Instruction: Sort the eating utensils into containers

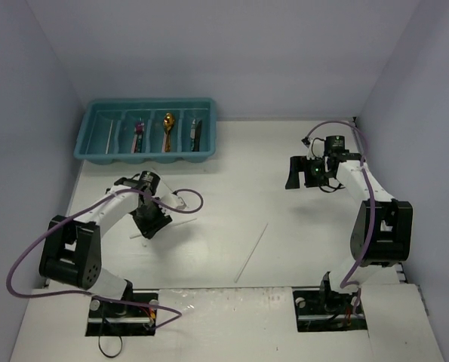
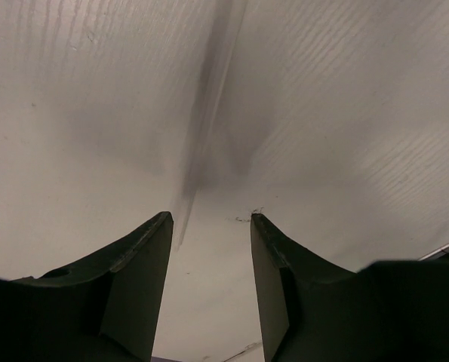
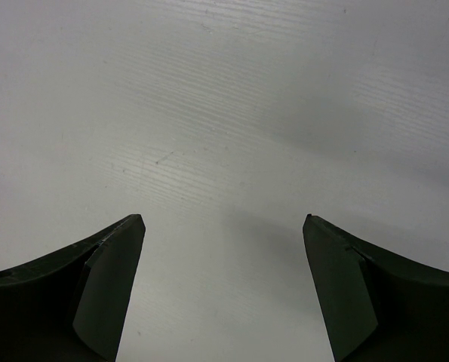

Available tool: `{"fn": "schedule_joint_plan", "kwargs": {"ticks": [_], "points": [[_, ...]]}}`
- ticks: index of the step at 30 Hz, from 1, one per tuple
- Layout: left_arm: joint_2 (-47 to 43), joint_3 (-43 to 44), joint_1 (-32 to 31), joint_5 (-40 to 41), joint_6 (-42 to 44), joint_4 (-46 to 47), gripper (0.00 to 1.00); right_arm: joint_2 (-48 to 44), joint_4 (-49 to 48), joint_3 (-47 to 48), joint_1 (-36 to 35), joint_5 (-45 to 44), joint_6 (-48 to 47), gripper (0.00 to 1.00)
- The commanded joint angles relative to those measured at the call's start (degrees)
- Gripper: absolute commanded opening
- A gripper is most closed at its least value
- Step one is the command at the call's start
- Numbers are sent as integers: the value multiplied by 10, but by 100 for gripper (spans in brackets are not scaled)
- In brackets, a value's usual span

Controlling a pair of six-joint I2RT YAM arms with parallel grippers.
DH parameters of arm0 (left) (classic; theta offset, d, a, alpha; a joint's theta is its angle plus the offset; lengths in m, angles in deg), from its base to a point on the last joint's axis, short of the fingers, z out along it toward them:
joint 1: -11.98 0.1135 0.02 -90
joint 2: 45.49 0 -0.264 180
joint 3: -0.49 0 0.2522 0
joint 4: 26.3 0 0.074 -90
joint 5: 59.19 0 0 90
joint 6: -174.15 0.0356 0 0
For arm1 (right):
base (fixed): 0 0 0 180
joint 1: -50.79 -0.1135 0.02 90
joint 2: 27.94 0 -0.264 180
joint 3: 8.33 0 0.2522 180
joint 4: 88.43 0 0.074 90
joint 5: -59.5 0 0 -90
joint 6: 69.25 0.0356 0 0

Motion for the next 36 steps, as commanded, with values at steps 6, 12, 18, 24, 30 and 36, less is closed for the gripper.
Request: {"fn": "schedule_joint_plan", "kwargs": {"ticks": [6,12,18,24,30,36], "points": [[60,26,2,34,40,9,39,-17,-2,3,2,1,-5,83],[87,34,1,27,49,26,30,-19,-2,1,2,2,-5,83],[114,49,1,20,44,29,7,-23,-2,2,2,0,-6,83],[89,38,-8,14,32,28,0,-26,-2,1,2,0,-5,83],[6,45,-14,-23,5,-13,0,-27,-2,1,2,2,-3,83],[-85,140,-10,-77,-44,-62,0,-24,-2,4,2,5,-3,83]]}}
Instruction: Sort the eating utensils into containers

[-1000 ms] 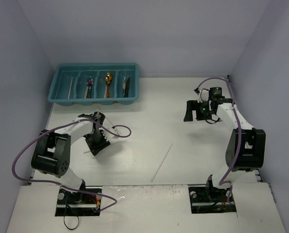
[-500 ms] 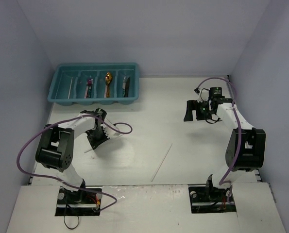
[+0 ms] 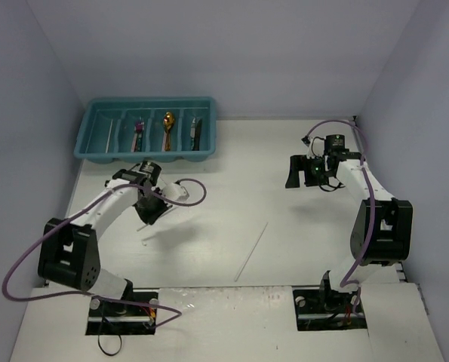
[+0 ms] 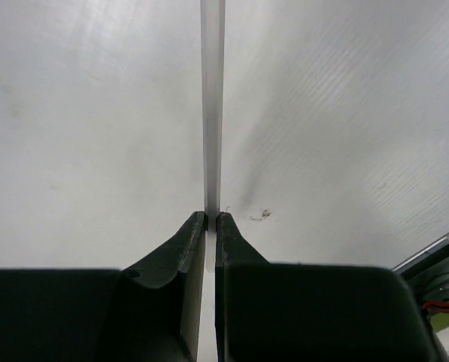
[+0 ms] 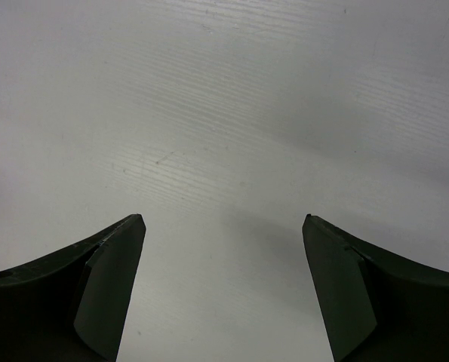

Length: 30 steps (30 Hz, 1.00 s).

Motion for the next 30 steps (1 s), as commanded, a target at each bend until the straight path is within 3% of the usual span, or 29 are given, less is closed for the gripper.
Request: {"fn": "schedule_joint_plan", "kwargs": {"ticks": [1,5,10,12,22,25,30], "points": [[-77,101,5,-57,-52,-38,0,-23,-2,5,2,6,-3,83],[-40,203,64,-101,-78,-37,0,-18,-2,8,1,9,-2,83],[116,418,217,-156,-134,-37,0,-14,-2,14,1,10,-3,83],[170,489,244,-156,-146,-38,0,-14,-2,14,1,10,-3,82],[429,830,310,-140,-223,-35,0,-13,-2,8,2,5,-8,82],[468,889,312,-128,-222,-35,0,-9,-2,8,2,3,-8,82],[514,910,318,-112,-206,-32,0,-4,-2,10,2,2,-8,82]]}}
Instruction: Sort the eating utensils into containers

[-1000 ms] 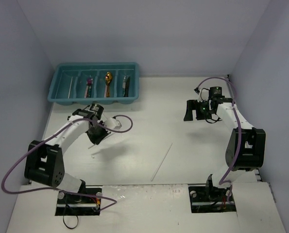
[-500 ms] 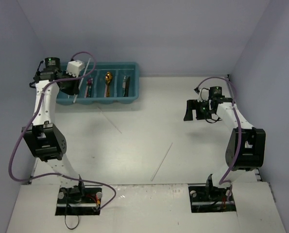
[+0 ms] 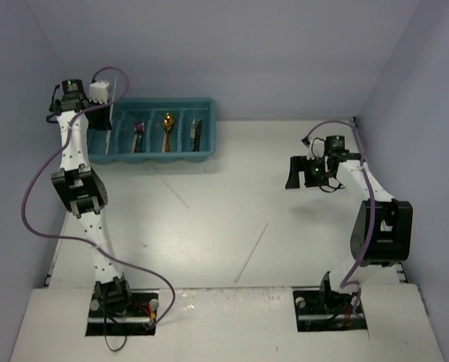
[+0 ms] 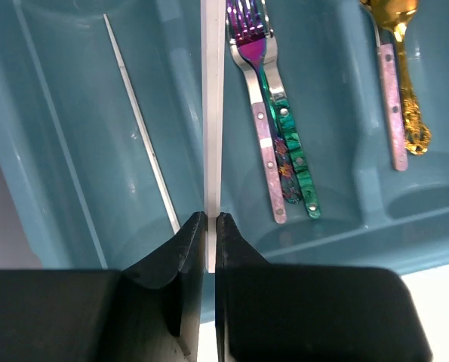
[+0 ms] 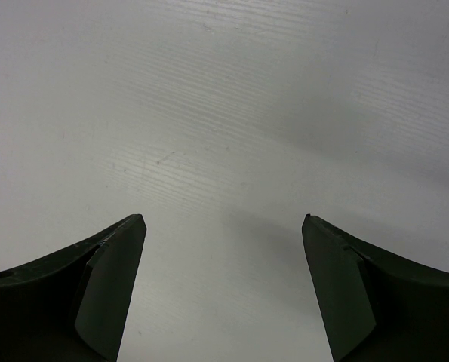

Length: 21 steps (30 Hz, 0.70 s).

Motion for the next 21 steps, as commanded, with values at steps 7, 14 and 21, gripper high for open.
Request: {"fn": "schedule_joint_plan", "kwargs": {"ticks": [7,14,21], "points": [[50,41,41,30,7,17,0,-2,-1,10,2,-1,-10,82],[61,32,50,35,16,17,0,2,-1,12,2,-3,-7,82],[47,46,50,24,13,18,47,2,-1,13,0,0,-4,82]]}}
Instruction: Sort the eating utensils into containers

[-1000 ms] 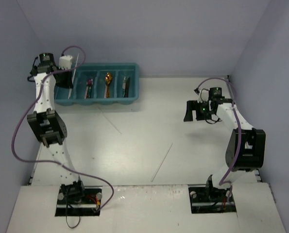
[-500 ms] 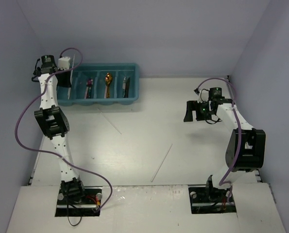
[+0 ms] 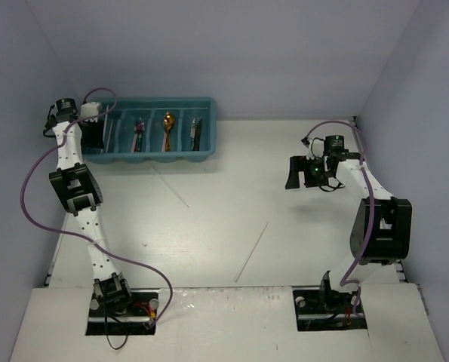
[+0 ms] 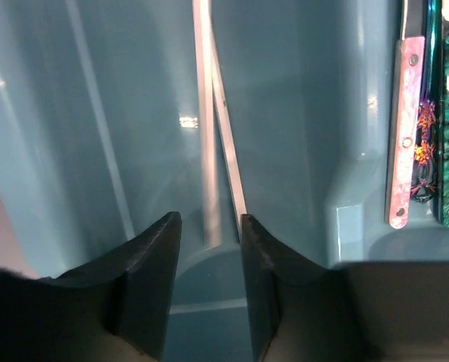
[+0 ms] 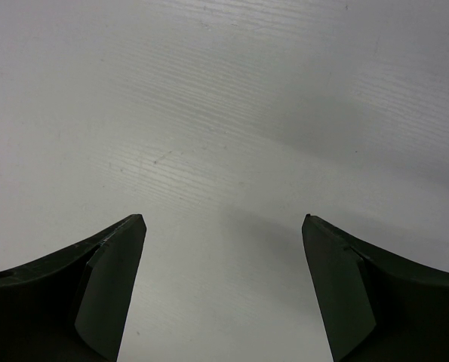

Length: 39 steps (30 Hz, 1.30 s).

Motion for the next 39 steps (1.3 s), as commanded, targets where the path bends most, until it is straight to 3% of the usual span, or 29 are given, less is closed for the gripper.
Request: {"fn": "schedule_joint_plan", "kwargs": {"ticks": [1,9,12,14,21,25,32,39], "points": [[-62,36,-6,-16,-1,14,48,-6,-1,13,0,2,-2,82],[-127,84,-12,-64,-31,20,52,-59,-1,3,-28,7,-72,80],[-161,80,-18,-86,-37,20,53,-115,2,-13,-70,-12,-148,79],[-200,65,-22,-118,-39,20,53,-168,6,-34,-128,-45,-253,79],[-376,-166,-57,-180,54,18,52,-269,65,-92,-355,-135,-550,74],[-462,-300,-93,-196,76,19,53,-286,81,-125,-479,-157,-668,53],[-562,-461,-100,-274,36,18,53,-209,82,-145,-550,-120,-836,40],[-626,-528,-113,-318,16,17,53,-126,131,-137,-589,-104,-954,36]]}}
